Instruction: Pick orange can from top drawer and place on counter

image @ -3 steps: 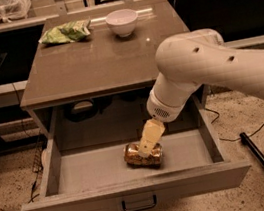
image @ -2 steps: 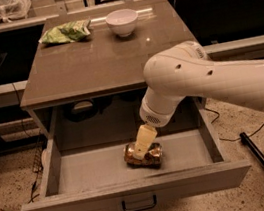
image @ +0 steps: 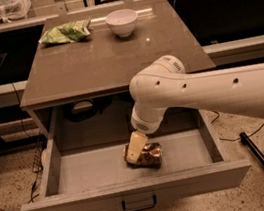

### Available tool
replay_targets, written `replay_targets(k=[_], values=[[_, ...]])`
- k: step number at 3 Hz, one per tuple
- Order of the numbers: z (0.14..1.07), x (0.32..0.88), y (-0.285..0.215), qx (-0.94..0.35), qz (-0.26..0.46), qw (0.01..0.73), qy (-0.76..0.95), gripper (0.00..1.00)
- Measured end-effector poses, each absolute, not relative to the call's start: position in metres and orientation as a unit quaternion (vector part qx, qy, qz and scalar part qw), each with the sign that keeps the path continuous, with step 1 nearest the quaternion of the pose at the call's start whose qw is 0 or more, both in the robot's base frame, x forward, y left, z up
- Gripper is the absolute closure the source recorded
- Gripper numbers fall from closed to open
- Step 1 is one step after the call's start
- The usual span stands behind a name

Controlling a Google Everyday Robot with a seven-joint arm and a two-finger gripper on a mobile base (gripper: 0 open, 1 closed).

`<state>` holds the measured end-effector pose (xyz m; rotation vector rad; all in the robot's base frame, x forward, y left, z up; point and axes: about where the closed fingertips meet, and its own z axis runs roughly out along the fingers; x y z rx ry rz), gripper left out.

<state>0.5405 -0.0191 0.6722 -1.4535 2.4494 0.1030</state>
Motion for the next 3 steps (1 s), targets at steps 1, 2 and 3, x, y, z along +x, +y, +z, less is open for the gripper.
replay_targets(k=[1,2,3], values=[[0.641,0.538,-0.013,-0.504,0.040,0.119,0.855,0.02],[0.625,0.535,-0.014,-0.502,0.043,0.107,0.857,0.24],[0.617,0.532,-0.018,-0.500,0.045,0.101,0.859,0.47]])
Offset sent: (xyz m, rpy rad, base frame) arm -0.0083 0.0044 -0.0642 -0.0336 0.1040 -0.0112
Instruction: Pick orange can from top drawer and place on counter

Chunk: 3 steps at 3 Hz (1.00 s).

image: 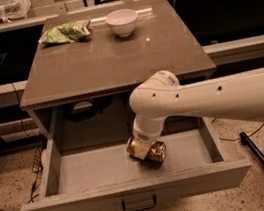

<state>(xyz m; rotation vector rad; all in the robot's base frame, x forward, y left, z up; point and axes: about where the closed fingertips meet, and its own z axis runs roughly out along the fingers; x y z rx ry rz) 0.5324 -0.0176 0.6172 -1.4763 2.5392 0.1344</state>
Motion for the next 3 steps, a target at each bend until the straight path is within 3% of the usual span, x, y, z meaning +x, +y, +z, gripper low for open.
replay_targets(k=[2,3], values=[[0.648,0.534,-0.034,-0.479,0.080,0.142,0.863,0.94],[0.707,0.534,-0.069,-0.470,0.102,0.193,0.855,1.00]])
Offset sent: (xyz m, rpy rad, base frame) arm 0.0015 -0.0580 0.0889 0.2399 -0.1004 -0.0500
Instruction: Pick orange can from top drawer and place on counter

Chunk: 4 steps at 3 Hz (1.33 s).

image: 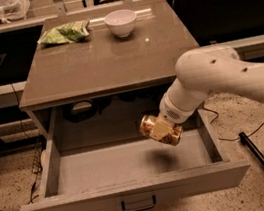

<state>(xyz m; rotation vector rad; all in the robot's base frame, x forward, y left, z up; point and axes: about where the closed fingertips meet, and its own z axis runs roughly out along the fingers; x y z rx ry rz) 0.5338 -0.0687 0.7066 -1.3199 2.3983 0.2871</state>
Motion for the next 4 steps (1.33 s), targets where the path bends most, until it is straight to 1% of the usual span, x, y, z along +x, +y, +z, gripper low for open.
replay_targets(k=[1,2,3,4], values=[[0.773,0.539,-0.110,-0.475,0.103,0.243,0.840,1.00],[0.823,0.558,-0.138,-0.475,0.100,0.274,0.830,1.00],[0.862,0.606,-0.152,-0.465,0.109,0.297,0.827,1.00],[0.886,0.651,-0.139,-0.462,0.120,0.310,0.822,1.00]])
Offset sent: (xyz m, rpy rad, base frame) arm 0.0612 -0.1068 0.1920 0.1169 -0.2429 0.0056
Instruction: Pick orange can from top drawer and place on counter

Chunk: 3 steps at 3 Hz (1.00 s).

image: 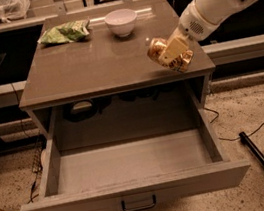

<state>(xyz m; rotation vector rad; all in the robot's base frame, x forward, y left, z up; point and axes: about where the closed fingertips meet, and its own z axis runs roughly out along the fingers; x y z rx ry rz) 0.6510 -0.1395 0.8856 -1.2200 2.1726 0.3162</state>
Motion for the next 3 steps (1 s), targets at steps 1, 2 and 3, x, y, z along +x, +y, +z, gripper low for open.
replay_targets(k=[1,2,3], values=[[0.898,0.685,-0.118,-0.455,0.136,0.320,0.820,0.82],[0.896,0.711,-0.095,-0.436,0.150,0.326,0.825,0.59],[0.887,0.727,-0.076,-0.419,0.170,0.328,0.830,0.36]])
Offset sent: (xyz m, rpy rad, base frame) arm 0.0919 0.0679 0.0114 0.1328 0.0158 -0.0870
